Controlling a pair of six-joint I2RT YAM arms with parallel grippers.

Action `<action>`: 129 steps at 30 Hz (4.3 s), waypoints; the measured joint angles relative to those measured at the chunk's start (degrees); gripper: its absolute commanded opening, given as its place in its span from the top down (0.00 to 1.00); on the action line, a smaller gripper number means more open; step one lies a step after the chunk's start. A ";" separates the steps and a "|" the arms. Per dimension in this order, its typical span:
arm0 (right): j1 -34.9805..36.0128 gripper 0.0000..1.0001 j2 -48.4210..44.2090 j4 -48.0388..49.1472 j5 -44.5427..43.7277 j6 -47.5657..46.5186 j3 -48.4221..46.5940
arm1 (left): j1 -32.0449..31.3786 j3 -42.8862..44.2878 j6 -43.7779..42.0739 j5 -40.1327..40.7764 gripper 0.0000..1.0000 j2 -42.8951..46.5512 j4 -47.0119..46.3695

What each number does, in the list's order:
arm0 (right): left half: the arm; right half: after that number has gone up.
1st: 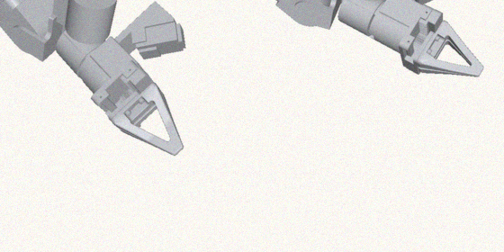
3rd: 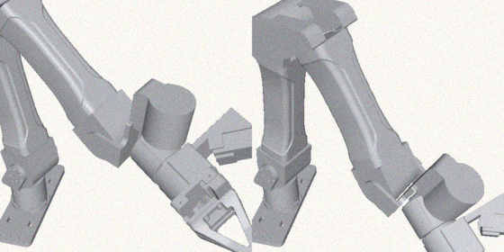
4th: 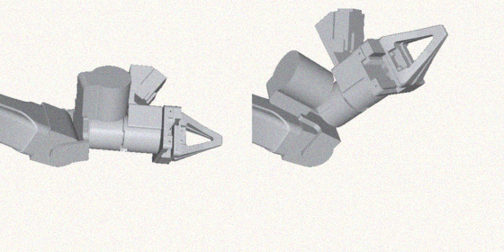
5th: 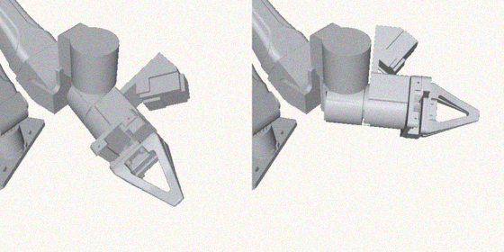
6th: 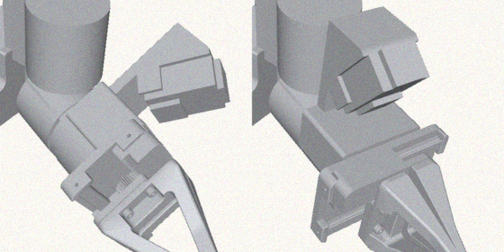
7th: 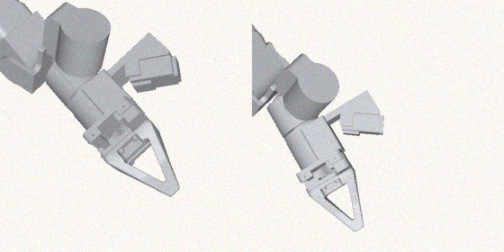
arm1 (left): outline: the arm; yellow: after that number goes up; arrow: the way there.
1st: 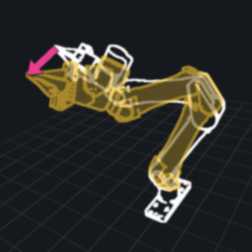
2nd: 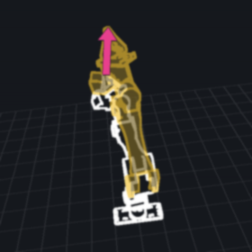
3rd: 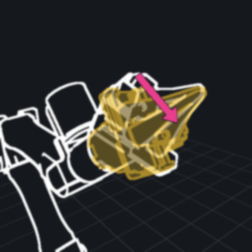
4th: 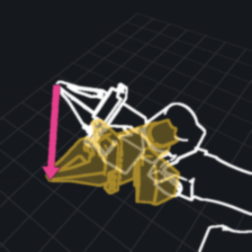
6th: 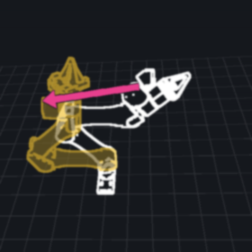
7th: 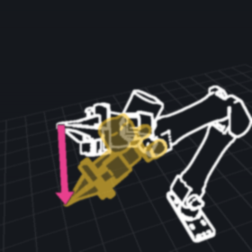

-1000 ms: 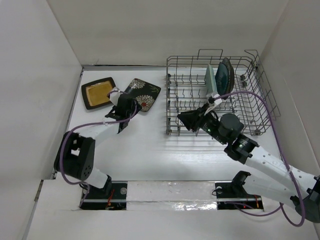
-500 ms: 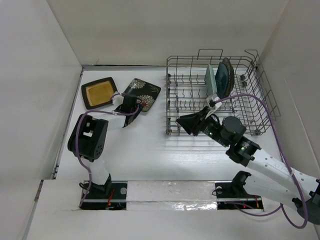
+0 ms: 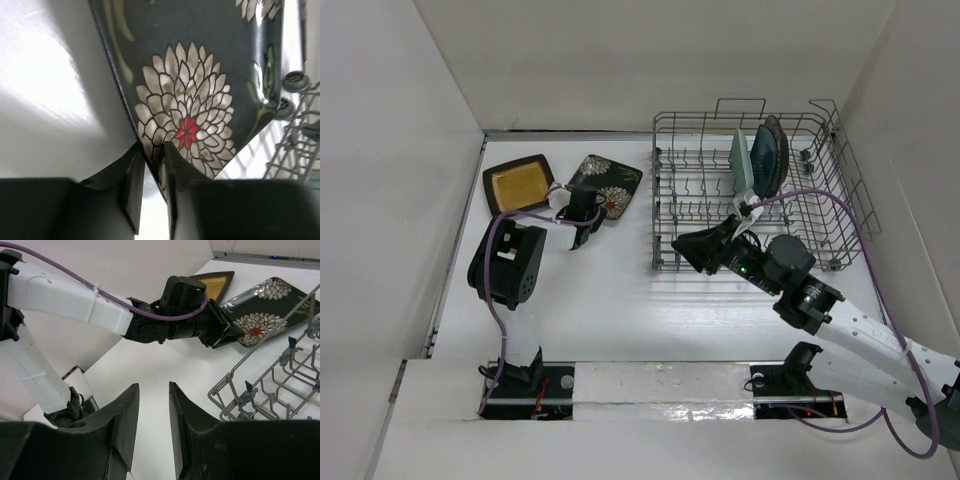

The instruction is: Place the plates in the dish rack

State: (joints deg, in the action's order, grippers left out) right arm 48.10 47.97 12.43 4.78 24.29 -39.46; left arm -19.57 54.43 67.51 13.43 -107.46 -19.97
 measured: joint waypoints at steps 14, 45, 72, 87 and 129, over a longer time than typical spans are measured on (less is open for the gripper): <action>0.00 0.64 0.55 0.00 -0.48 0.02 0.09 | -0.83 -13.81 3.28 -1.18 1.00 5.60 -15.52; 0.85 0.07 34.71 -0.87 1.73 -3.21 -21.35 | 1.33 -40.26 -16.26 0.13 1.00 78.75 15.26; -11.87 0.30 49.51 1.22 31.82 -4.04 -31.69 | 1.68 -29.90 -19.54 -20.24 1.00 85.64 20.92; -15.96 1.00 44.44 16.00 36.94 13.00 -21.97 | 1.99 -23.19 -25.88 -20.83 0.38 83.25 21.49; -24.13 1.00 64.46 -72.59 -37.03 -24.94 -92.48 | 1.99 -15.10 -48.13 -17.16 0.31 85.26 26.27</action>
State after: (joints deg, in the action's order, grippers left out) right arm 23.97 112.42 -60.16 -32.25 -0.64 -131.94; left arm -17.58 39.33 19.38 -3.73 -22.20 6.31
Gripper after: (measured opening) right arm 0.218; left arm 0.697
